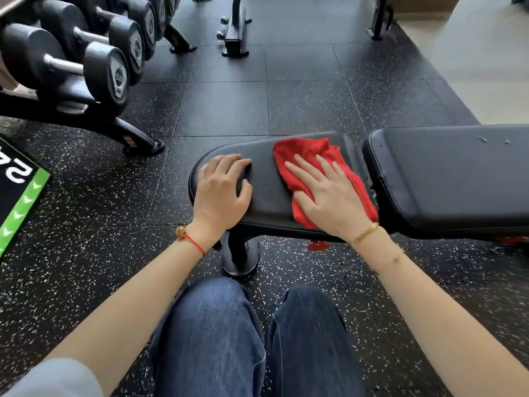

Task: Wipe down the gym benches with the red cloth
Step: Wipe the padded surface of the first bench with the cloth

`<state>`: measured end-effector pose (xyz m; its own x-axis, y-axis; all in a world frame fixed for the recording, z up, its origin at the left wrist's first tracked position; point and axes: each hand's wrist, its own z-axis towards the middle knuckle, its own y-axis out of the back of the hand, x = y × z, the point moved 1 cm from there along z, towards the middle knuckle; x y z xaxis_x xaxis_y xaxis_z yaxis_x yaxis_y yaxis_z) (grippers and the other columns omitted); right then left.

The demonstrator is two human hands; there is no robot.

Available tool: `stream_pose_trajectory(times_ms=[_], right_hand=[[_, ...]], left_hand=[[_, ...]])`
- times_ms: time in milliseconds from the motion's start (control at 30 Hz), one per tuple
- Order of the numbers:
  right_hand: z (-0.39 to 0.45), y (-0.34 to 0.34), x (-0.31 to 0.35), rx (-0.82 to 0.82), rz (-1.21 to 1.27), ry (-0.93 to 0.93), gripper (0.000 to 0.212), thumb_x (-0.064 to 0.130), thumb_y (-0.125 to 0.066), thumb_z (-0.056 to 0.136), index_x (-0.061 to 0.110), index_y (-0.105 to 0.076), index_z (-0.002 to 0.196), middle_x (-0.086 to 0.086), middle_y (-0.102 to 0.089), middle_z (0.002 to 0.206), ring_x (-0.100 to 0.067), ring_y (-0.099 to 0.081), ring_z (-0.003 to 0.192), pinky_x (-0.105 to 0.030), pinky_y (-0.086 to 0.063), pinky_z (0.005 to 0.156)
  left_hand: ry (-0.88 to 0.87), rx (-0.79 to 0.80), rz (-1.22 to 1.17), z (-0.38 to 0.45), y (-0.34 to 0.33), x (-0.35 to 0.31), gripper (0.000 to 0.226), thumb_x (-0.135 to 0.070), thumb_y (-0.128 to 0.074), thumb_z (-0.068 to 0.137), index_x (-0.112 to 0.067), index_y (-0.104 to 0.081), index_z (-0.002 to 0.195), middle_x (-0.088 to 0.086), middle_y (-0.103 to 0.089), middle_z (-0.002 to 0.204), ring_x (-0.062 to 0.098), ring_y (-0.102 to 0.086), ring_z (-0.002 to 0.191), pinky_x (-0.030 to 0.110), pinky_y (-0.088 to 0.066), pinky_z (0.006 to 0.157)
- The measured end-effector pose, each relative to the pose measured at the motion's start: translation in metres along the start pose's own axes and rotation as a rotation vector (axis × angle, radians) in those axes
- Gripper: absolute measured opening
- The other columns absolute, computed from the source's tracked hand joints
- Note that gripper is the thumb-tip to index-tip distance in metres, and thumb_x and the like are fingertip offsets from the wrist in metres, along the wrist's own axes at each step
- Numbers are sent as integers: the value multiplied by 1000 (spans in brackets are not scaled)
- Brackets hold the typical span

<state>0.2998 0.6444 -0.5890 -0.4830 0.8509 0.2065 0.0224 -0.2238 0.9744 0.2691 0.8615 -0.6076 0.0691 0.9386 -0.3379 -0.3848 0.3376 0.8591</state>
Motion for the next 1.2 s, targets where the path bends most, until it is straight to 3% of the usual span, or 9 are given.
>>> stream_pose_trajectory(times_ms=[267,400,567,700,867,1067,1200], right_hand=[[60,6,-38,-14,12,-286,55,37,-38,98,35,-27,151,10,-16,162,-27,-10,149,-44,-2,121],[75,-3,4,39,6,-146,56,38,-36,98,36,-23,152,10,-15,162,-26,-9,150,-44,-1,121],[13,-4,18,19,-9,40,57,37,-40,96,38,-25,151,15,-19,160,-21,-12,149,-41,-3,122],[4,3,-19,-17,11,-74,56,35,-42,96,36,-29,150,12,-22,160,-22,-15,149,-40,-3,122],[65,7,-33,4,2,-278,55,36,-36,98,35,-25,152,9,-15,162,-26,-10,150,-44,-1,121],[41,-6,23,29,21,-39,57,37,-37,97,37,-23,152,13,-16,161,-23,-9,150,-41,-1,122],[-14,-1,14,-3,18,7,58,38,-39,94,38,-27,151,16,-20,160,-20,-14,149,-37,-2,122]], left_hand=[[1,-22,-11,0,-3,1,41,-27,-50,87,-19,-63,125,0,-59,131,25,-49,127,43,-34,110],[10,-25,-11,1,-4,2,41,-27,-50,86,-20,-63,125,-1,-60,131,24,-50,126,41,-34,110],[2,-29,-27,1,-4,4,41,-25,-49,86,-19,-63,124,-2,-60,132,23,-50,126,40,-34,110],[3,-21,-33,0,-3,4,42,-25,-49,86,-18,-62,125,-2,-60,132,23,-49,126,41,-34,111],[5,-26,-16,0,-4,0,41,-26,-48,88,-17,-62,125,-1,-60,132,23,-50,126,41,-34,111],[4,-52,-27,0,-3,1,41,-25,-47,85,-18,-64,122,-1,-63,129,23,-52,123,41,-37,109],[-4,-53,-34,0,-4,4,42,-25,-46,85,-19,-64,123,-1,-62,129,22,-52,124,39,-36,109]])
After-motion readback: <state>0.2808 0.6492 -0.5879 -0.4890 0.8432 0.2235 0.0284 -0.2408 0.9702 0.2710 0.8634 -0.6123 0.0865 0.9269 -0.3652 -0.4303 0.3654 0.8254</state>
